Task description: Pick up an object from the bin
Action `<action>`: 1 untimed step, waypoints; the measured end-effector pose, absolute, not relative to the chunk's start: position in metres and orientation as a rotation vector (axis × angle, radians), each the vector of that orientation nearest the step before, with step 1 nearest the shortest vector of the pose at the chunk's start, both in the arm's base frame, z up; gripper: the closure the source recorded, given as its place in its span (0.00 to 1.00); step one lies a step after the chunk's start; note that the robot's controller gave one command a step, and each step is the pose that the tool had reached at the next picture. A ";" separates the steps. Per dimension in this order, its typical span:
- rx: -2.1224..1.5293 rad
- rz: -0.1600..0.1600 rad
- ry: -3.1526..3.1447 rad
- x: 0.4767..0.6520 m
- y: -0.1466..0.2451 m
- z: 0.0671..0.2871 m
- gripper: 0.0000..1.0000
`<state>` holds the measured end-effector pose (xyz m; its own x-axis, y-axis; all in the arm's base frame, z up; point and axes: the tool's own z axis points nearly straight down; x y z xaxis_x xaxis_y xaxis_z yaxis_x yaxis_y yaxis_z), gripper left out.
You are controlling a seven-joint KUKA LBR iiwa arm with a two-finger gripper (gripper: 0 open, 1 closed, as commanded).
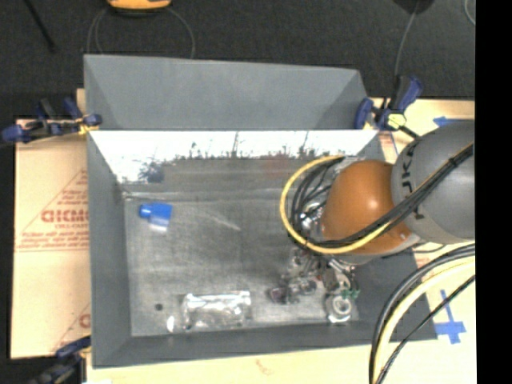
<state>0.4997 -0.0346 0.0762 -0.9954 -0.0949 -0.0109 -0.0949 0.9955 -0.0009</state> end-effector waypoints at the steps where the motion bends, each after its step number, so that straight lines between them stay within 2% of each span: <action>1: -0.486 -0.006 3.093 0.506 -0.061 0.254 1.00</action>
Offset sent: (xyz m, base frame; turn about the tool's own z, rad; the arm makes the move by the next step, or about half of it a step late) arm 0.0039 -0.0250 0.1733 -0.2183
